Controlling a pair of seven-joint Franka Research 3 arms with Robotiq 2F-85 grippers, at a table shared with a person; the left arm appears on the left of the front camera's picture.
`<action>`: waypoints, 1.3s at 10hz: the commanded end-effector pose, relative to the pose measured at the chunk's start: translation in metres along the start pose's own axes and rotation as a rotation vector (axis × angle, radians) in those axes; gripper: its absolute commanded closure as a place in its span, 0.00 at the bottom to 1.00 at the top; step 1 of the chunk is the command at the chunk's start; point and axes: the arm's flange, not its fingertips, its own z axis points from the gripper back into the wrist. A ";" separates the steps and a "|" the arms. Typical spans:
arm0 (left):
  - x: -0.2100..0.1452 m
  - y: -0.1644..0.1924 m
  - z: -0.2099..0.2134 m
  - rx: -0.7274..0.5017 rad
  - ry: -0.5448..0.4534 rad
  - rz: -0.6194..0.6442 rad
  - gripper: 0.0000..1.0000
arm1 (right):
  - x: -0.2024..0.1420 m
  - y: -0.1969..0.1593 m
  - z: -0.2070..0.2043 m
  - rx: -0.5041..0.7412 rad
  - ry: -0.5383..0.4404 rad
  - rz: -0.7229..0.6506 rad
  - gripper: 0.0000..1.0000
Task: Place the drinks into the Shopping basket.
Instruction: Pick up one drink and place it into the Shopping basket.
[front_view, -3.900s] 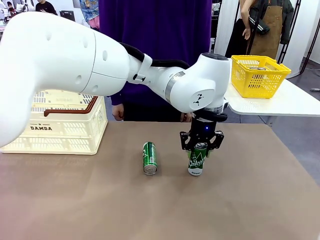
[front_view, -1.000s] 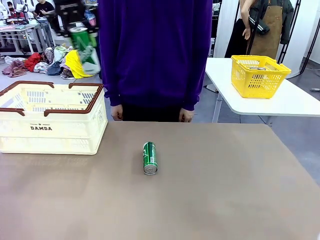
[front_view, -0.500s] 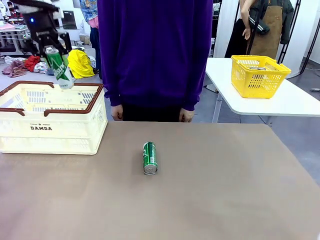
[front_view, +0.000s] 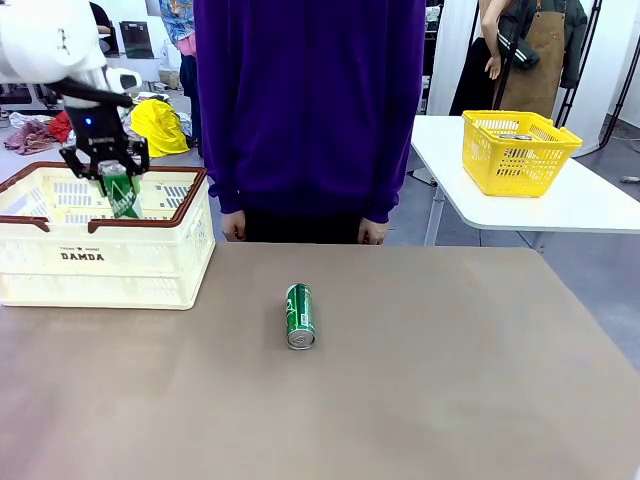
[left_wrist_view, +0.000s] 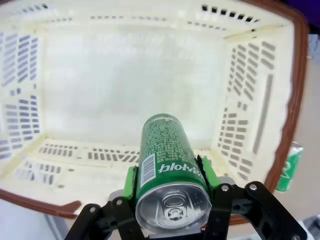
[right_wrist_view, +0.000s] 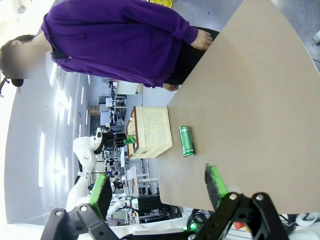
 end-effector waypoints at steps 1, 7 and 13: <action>-0.019 0.011 -0.012 0.040 -0.032 0.055 1.00 | 0.002 0.001 0.000 0.025 -0.007 0.024 0.00; -0.008 0.006 -0.072 0.029 0.030 0.077 1.00 | 0.002 0.001 0.000 0.025 -0.007 0.024 0.00; 0.003 0.008 -0.093 0.012 0.076 0.101 1.00 | 0.002 0.001 0.000 0.025 -0.007 0.024 0.00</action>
